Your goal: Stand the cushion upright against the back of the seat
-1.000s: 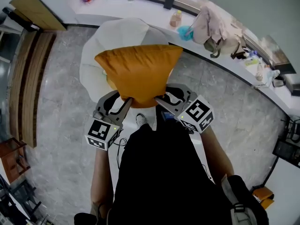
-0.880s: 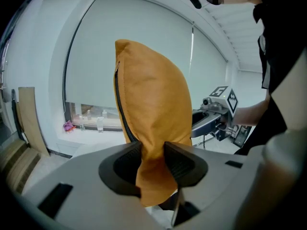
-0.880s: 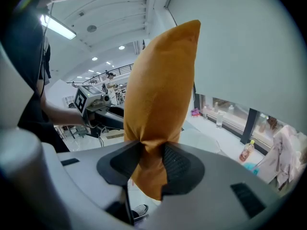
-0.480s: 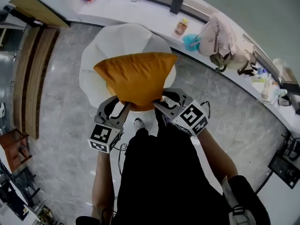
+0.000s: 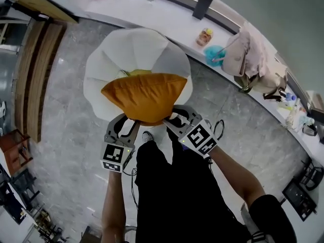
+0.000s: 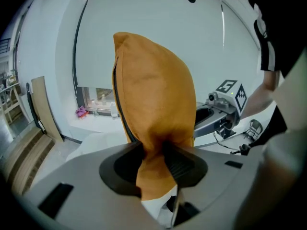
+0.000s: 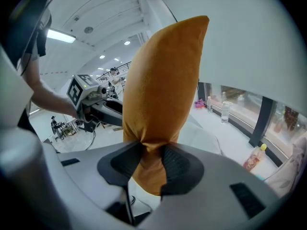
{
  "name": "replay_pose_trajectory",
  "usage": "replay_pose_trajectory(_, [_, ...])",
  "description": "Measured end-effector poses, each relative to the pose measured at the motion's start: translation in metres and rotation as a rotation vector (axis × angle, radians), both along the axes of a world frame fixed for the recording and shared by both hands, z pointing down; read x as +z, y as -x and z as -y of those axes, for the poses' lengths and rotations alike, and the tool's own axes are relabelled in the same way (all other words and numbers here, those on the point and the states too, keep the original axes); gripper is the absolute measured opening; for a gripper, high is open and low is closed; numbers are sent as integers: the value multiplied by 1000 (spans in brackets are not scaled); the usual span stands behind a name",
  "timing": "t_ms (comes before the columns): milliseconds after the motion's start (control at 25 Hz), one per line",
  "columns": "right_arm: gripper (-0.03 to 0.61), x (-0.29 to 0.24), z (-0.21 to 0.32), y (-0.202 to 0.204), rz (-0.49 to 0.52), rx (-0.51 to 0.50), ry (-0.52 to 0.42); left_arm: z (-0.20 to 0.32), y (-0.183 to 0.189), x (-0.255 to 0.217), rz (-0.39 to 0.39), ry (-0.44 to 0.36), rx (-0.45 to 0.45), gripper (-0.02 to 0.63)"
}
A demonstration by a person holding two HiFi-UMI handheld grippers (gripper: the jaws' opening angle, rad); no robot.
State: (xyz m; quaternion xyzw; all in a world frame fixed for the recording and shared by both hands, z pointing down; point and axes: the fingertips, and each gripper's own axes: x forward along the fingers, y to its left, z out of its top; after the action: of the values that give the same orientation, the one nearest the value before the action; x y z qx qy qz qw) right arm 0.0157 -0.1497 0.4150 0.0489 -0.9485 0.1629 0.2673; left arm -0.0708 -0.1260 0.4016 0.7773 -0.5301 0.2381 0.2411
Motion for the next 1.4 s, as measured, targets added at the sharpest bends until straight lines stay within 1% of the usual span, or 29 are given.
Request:
replay_pose_trajectory(280, [147,58,22,19,-38,-23,-12,19,19,54,35,36,-19,155])
replay_pose_trajectory(480, [147,111,37,37,-71,-17,-14,35,35,107,48,67,-8,153])
replay_pose_trajectory(640, [147,159,43,47,-125,1,-10,43,49,155,40,100,15,152])
replay_pose_trajectory(800, [147,203,52,59,-163,9,-10,53,62,201,12,113,37,152])
replay_pose_trajectory(920, [147,233,56,70,-191,12,-16,57,73,233,9,125,41,152])
replay_pose_trajectory(1160, [149,296,70,97,-243,5,-21,73,100,292,46,147,52,151])
replay_pose_trajectory(1400, [149,355,84,122,-293,-18,-47,87,125,348,88,172,61,150])
